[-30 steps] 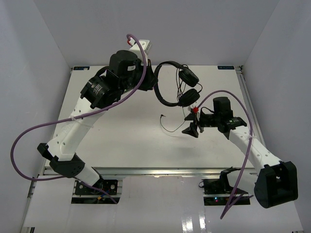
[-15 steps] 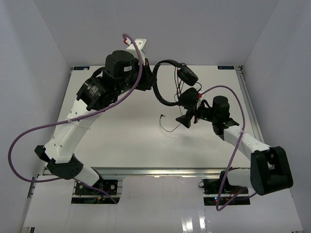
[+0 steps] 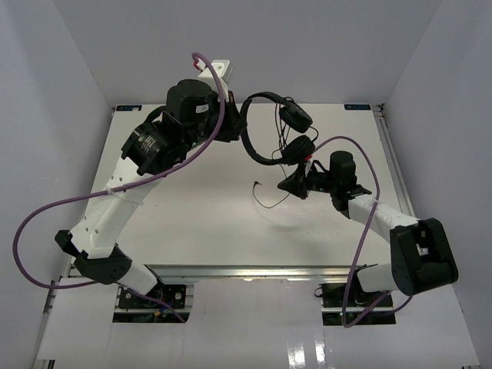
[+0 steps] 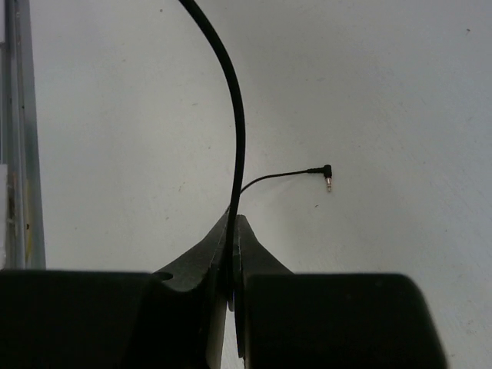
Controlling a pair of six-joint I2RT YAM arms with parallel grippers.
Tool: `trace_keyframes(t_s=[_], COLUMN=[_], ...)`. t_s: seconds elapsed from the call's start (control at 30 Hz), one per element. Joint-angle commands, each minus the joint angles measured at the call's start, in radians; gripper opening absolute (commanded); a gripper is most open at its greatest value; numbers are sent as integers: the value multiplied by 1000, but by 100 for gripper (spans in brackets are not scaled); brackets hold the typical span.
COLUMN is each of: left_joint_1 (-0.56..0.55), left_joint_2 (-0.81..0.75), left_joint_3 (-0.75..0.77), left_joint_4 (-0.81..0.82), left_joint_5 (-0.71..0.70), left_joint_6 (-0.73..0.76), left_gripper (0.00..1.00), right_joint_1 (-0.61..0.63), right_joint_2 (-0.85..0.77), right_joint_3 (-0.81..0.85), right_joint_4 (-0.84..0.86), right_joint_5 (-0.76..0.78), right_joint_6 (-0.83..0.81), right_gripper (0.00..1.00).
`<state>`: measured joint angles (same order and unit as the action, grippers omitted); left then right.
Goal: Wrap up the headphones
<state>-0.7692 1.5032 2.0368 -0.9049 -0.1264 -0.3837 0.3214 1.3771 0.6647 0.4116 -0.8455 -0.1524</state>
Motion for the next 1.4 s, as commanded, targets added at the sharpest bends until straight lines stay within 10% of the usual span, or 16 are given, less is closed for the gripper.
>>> trace_keyframes(t_s=[0.0,0.5,1.37], left_joint_1=[-1,184,151], left_joint_2=[-43,59,290], left_joint_3=[-1,-90,-378], left_joint_4=[84,163,300], left_joint_5=[-61,-110,99], left_joint_6=[-29,-1,24], left_gripper=[0,0,0], right_joint_1=[8,196,255], right_joint_2=[-140,-451,-319], right_joint_3=[-9,182,560], right_joint_4=[-116,-947,-904], right_joint_5=[-61,261,631], right_joint_6=[-148,-802,-931], right_gripper=[8,8,8])
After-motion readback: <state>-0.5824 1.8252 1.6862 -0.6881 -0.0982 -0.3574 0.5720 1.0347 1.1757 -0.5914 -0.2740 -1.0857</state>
